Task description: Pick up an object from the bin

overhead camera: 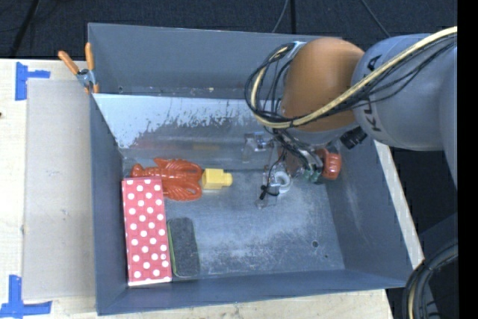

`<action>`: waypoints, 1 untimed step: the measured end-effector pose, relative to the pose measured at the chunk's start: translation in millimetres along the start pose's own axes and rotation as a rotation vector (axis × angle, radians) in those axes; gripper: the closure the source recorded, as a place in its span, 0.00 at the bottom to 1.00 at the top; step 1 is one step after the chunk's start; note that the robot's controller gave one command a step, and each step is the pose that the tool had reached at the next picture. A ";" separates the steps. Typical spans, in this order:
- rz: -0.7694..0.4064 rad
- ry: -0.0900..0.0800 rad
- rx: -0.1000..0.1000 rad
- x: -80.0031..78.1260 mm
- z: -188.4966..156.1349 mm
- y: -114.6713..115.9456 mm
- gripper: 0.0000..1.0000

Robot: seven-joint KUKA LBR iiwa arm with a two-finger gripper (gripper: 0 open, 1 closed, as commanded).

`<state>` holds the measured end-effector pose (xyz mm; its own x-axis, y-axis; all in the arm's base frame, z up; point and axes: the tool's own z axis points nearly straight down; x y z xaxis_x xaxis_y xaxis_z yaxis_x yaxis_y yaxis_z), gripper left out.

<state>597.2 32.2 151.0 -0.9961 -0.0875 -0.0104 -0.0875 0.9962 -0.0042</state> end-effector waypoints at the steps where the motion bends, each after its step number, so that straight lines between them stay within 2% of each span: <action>1: -0.036 0.018 -0.010 -23.1 65.3 27.4 0.00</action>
Offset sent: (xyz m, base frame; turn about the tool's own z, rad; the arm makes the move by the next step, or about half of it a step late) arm 0.0176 -0.0126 -0.0810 -0.0242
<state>618.5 61.3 85.8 -0.9923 -0.1234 0.0079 -0.1234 0.9923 0.0056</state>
